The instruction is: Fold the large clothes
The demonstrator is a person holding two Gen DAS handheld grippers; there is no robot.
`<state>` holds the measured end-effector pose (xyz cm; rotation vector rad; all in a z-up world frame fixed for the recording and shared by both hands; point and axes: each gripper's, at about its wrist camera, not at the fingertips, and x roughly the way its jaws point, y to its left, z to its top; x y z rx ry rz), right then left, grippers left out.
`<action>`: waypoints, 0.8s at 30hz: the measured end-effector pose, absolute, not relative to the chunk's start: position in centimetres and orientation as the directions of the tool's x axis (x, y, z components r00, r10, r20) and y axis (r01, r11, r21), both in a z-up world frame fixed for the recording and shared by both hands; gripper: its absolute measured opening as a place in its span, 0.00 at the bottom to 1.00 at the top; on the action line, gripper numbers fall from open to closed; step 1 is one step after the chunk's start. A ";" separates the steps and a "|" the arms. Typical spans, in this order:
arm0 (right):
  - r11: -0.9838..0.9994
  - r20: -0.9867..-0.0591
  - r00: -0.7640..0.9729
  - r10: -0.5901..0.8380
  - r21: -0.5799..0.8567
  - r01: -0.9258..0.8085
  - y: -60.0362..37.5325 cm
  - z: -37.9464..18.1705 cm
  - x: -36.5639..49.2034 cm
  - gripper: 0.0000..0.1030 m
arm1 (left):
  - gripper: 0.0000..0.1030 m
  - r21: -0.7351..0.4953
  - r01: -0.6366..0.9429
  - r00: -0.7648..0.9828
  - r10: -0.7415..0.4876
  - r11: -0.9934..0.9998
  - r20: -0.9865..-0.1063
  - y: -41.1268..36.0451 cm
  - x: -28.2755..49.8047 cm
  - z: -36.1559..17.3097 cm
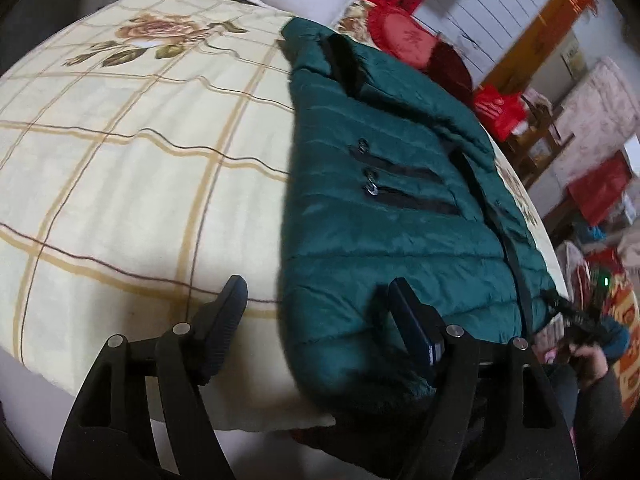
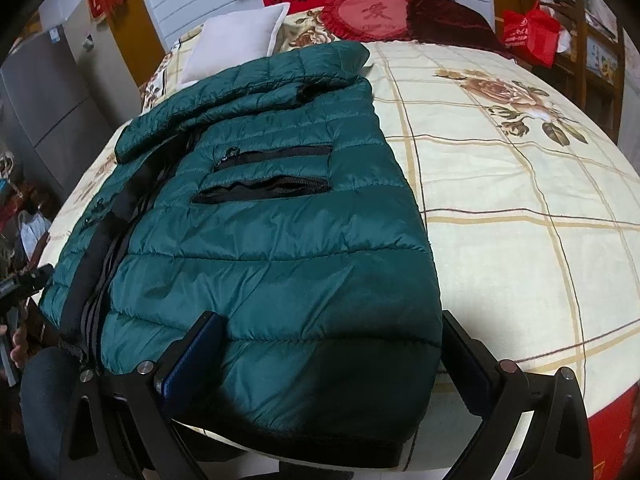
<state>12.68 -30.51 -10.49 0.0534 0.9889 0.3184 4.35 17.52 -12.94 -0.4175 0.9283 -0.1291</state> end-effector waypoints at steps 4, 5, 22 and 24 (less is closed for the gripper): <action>0.953 -0.819 0.501 0.281 0.178 -0.244 -30.3 -10.5 12.8 1.00 | 0.85 -0.369 0.003 0.601 -0.296 0.930 -0.742 15.8 3.9 -13.0; 0.953 -0.819 0.501 0.281 0.178 -0.245 -30.3 -10.5 12.8 1.00 | 0.86 -0.371 0.023 0.595 -0.311 0.928 -0.741 15.4 3.8 -13.1; 0.955 -0.812 0.512 0.278 0.175 -0.242 -30.1 -10.6 13.1 1.00 | 0.99 -0.543 0.055 0.519 -0.488 0.838 -0.702 15.8 6.2 -12.6; 0.953 -0.814 0.507 0.282 0.178 -0.245 -30.1 -10.5 13.2 1.00 | 0.99 -0.504 0.072 0.506 -0.467 0.861 -0.725 14.9 6.4 -12.7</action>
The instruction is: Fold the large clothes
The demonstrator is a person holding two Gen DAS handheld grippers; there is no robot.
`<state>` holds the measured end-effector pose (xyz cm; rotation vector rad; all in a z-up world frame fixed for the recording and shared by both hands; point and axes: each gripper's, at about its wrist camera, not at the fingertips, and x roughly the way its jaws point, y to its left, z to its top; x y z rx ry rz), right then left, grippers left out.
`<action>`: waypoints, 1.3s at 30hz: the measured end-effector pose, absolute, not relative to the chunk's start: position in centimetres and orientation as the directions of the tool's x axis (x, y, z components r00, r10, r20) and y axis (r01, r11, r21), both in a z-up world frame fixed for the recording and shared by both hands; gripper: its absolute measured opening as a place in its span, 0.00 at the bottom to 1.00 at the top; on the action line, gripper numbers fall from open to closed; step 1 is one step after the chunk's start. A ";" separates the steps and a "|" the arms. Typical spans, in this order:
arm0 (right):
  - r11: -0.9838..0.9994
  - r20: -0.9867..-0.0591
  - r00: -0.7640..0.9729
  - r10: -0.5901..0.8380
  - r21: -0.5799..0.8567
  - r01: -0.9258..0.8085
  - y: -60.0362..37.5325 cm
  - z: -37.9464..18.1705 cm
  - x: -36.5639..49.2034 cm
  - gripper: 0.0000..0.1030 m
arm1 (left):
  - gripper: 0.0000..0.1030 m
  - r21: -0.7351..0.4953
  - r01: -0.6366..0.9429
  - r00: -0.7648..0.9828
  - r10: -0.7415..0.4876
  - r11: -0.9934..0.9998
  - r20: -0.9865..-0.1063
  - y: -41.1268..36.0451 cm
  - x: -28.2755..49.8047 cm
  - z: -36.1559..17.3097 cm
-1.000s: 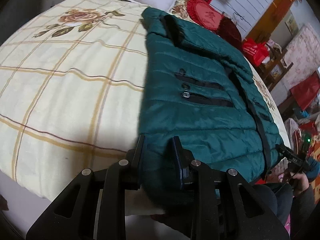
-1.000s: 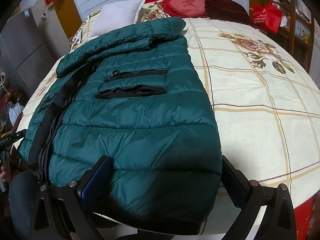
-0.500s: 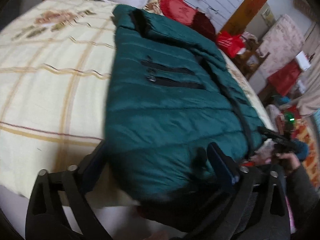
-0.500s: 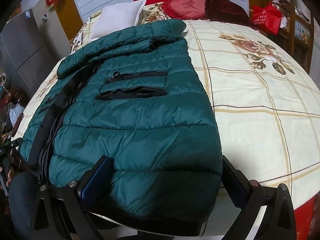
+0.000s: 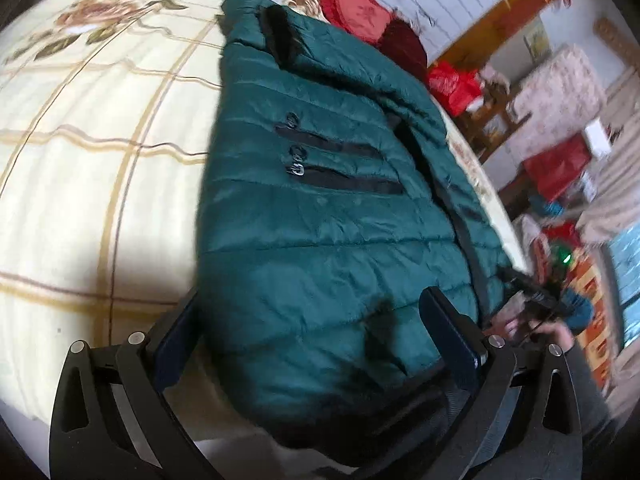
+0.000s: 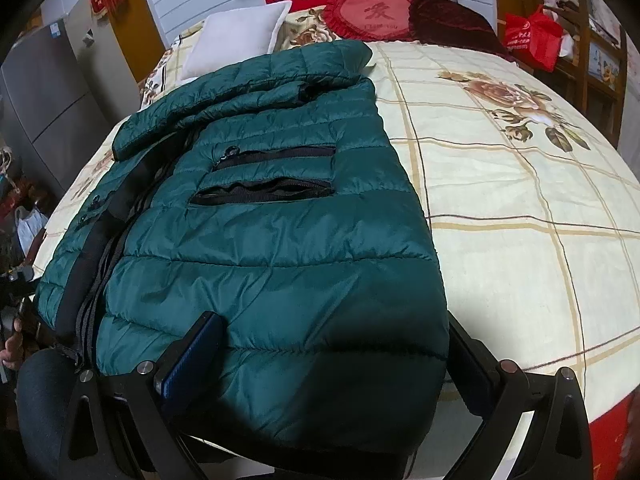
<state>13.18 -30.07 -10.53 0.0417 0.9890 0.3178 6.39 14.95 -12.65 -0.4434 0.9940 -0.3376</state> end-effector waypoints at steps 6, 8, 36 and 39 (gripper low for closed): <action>0.936 -0.798 0.500 0.336 0.225 -0.271 -30.6 -10.4 12.8 1.00 | 0.99 -0.431 0.097 0.483 -0.421 0.897 -0.768 13.6 5.6 -12.7; 0.927 -0.795 0.490 0.357 0.236 -0.292 -30.6 -10.4 12.6 1.00 | 0.99 -0.395 0.097 0.491 -0.389 0.913 -0.779 13.3 5.4 -12.7; 0.855 -0.721 0.460 0.518 0.411 -0.317 -32.7 -10.2 12.0 1.00 | 0.99 -0.321 0.096 0.530 -0.321 0.942 -0.785 12.8 4.7 -12.8; 0.824 -0.693 0.448 0.566 0.452 -0.342 -33.4 -10.3 11.4 0.93 | 0.99 -0.349 0.132 0.525 -0.364 0.928 -0.770 12.7 4.6 -12.8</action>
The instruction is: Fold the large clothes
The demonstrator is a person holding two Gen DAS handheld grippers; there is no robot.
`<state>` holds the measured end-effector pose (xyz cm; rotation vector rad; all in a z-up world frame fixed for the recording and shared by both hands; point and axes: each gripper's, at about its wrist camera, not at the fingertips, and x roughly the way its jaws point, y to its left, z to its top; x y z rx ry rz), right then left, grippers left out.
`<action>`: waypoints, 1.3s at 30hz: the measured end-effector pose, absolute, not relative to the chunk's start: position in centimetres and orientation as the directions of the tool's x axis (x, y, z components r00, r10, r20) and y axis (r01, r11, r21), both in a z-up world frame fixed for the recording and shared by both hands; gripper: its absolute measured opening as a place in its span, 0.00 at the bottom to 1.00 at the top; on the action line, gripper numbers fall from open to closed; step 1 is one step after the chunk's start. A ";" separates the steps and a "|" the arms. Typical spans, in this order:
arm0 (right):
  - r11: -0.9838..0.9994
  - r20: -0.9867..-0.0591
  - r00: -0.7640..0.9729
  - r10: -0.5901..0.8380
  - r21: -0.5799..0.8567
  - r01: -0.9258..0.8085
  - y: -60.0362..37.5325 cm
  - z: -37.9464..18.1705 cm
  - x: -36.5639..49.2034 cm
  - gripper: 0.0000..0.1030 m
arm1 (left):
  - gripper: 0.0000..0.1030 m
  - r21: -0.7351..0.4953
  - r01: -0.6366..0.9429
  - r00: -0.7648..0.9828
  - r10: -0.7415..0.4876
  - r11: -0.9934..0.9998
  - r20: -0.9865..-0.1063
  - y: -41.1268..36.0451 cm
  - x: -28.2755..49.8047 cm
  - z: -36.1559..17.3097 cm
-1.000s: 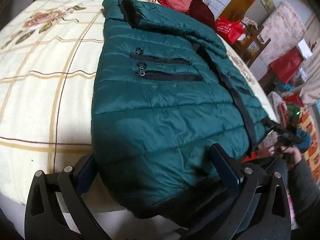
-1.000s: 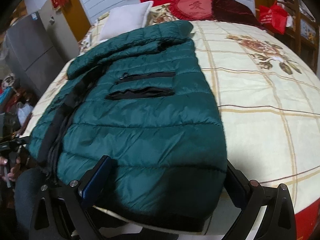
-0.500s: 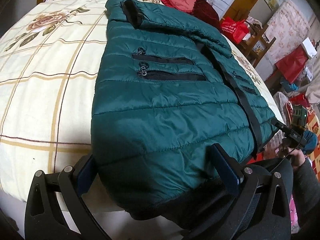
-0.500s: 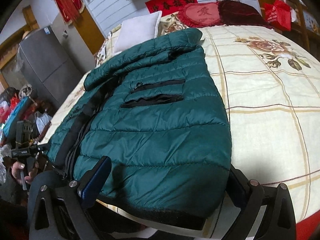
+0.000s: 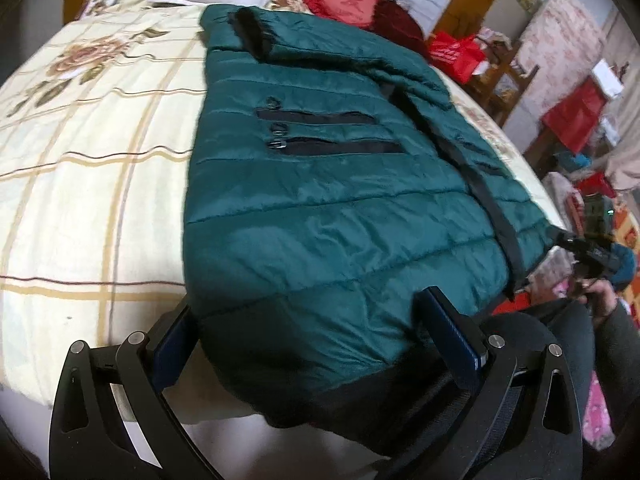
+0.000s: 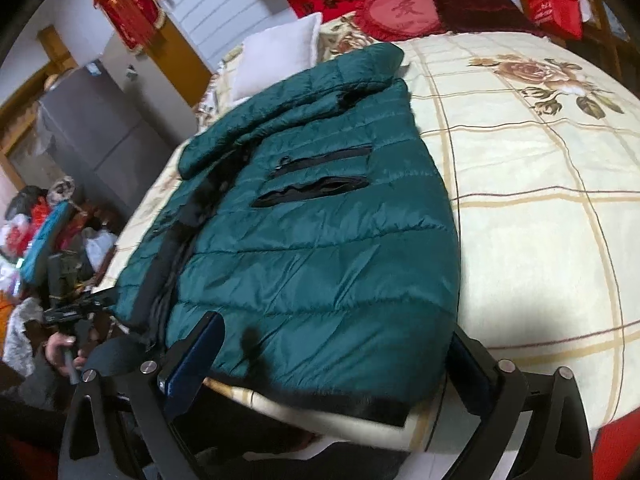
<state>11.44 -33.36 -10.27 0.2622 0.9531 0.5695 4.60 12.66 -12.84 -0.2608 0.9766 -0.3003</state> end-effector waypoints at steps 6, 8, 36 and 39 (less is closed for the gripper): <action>0.732 -0.603 0.419 0.679 0.598 -0.326 -34.6 -11.2 12.8 0.67 | 0.99 -0.572 0.119 0.528 -0.539 0.812 -0.656 14.2 5.8 -13.0; 0.702 -0.573 0.413 0.708 0.633 -0.325 -34.2 -11.5 13.5 0.66 | 0.99 -0.597 0.120 0.531 -0.559 0.793 -0.637 14.4 5.7 -13.1; 0.816 -0.663 0.476 0.578 0.479 -0.324 -31.2 -10.8 12.9 0.56 | 0.40 -0.485 0.004 0.628 -0.380 0.874 -0.680 14.4 5.2 -13.5; 0.831 -0.671 0.493 0.554 0.475 -0.288 -31.2 -10.8 12.9 0.56 | 0.40 -0.426 -0.011 0.642 -0.320 0.905 -0.697 13.8 5.1 -13.3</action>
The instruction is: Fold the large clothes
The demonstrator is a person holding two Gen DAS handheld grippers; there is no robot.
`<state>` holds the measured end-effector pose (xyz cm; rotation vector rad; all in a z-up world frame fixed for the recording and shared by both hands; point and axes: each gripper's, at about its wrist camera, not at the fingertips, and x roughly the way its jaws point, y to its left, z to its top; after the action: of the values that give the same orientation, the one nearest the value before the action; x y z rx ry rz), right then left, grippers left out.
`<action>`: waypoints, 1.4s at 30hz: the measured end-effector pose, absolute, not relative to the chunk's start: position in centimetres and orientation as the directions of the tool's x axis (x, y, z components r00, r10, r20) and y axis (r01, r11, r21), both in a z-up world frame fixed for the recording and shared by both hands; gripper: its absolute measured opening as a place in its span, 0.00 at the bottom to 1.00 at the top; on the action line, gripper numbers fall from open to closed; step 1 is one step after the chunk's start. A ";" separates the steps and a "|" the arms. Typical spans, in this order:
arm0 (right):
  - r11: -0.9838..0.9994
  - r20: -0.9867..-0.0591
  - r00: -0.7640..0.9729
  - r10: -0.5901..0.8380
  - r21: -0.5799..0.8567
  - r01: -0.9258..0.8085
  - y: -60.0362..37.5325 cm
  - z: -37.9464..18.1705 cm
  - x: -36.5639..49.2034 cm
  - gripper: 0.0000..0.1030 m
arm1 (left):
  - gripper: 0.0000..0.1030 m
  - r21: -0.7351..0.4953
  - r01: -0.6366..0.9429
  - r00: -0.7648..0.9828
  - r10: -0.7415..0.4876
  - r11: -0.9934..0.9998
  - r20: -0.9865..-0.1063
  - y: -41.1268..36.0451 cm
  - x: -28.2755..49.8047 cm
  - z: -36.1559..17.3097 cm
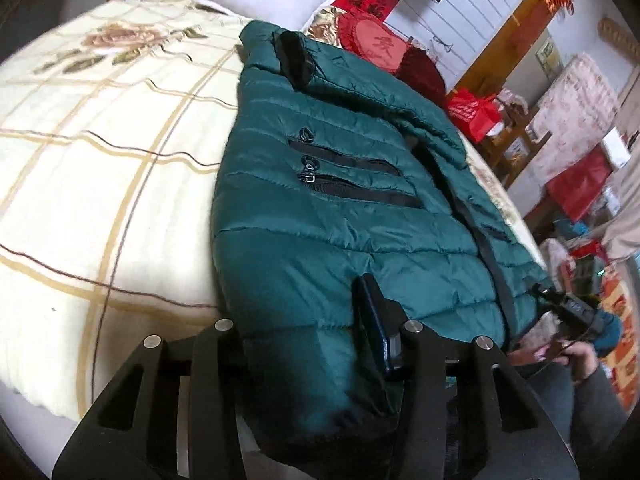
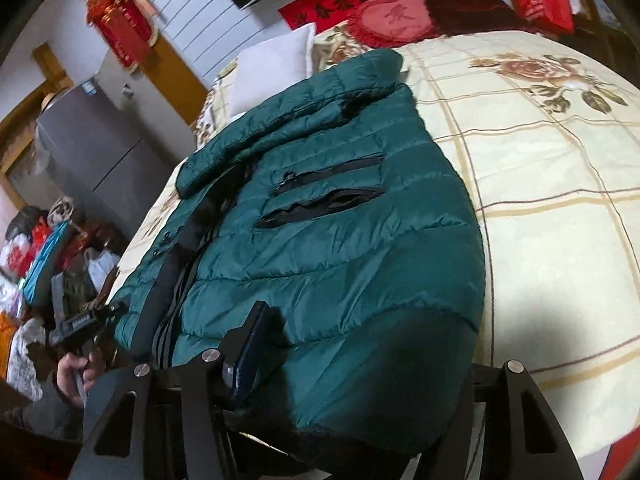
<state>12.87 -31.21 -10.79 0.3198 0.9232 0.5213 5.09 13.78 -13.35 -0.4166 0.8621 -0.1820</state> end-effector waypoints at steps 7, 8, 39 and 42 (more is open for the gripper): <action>0.886 -0.718 0.522 0.459 0.408 -0.218 -30.8 -10.4 12.9 0.56 | 0.40 -0.365 -0.019 0.647 -0.268 0.931 -0.714 13.1 5.2 -13.4; 0.894 -0.728 0.520 0.446 0.391 -0.220 -30.6 -10.3 13.0 0.55 | 0.40 -0.366 -0.022 0.647 -0.265 0.931 -0.715 13.1 5.2 -13.4; 0.976 -0.688 0.710 0.154 -0.005 -0.217 -26.1 -0.9 7.3 0.15 | 0.11 -0.215 -0.053 0.789 -0.091 0.975 -0.608 15.2 1.1 -3.8; 0.977 -0.667 0.729 0.153 -0.011 -0.215 -26.1 -0.7 6.4 0.15 | 0.11 -0.219 -0.053 0.791 -0.093 0.974 -0.605 15.5 0.0 -3.7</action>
<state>6.40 -26.13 -0.71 -0.0890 0.7258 0.2029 0.02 15.51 -3.65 -0.2300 0.6599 -0.0220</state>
